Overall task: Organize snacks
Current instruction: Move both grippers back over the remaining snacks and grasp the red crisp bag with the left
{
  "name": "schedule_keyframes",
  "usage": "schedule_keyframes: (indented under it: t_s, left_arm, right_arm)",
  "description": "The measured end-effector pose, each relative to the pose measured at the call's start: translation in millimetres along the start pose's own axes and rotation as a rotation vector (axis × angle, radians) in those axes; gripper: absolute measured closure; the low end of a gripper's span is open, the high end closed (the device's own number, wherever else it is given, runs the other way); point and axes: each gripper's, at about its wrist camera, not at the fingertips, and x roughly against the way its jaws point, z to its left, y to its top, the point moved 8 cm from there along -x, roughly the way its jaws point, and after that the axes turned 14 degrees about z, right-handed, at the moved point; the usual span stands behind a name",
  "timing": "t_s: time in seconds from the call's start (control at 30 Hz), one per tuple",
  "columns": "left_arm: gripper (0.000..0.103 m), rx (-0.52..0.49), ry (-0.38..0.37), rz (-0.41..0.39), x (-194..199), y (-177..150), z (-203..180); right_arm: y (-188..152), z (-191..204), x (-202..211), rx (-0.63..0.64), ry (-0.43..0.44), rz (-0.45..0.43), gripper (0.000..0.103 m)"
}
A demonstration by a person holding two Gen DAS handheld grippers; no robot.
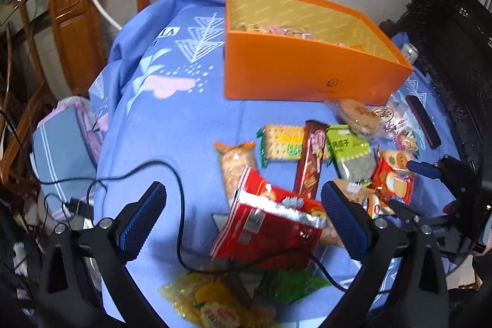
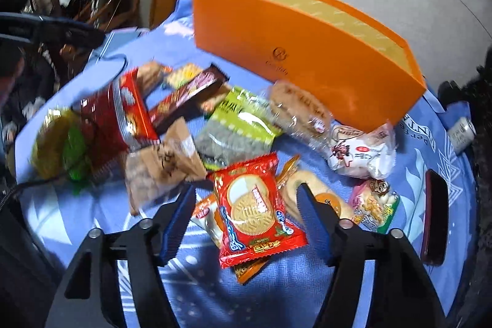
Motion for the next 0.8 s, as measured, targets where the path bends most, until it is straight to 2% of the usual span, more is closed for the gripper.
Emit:
schedule_keyframes:
  t_s: [0.27,0.43,0.63,0.8]
  left_arm:
    - [0.004,0.007,0.027,0.023,-5.2,-20.5,3.4]
    - [0.004,-0.042,0.023,0.031,-11.7,-25.3,-11.5]
    - [0.004,-0.111,0.019,0.073,-31.8,-25.0,-32.7]
    - [0.004,-0.183,0.009,0.059,-38.8,-22.7,-52.8]
  right_arm:
    - [-2.2,2.5,-16.4,0.035,-0.022,0.032,0.059]
    - [-8.9,-1.6,-8.9,-0.013,-0.013,0.015,0.06]
    - [-22.9,-7.0,14.2,-0.141,0.034,-0.031,0.06]
    - [-30.6,-6.6,30.3,-0.205,0.048,-0.061,0.06]
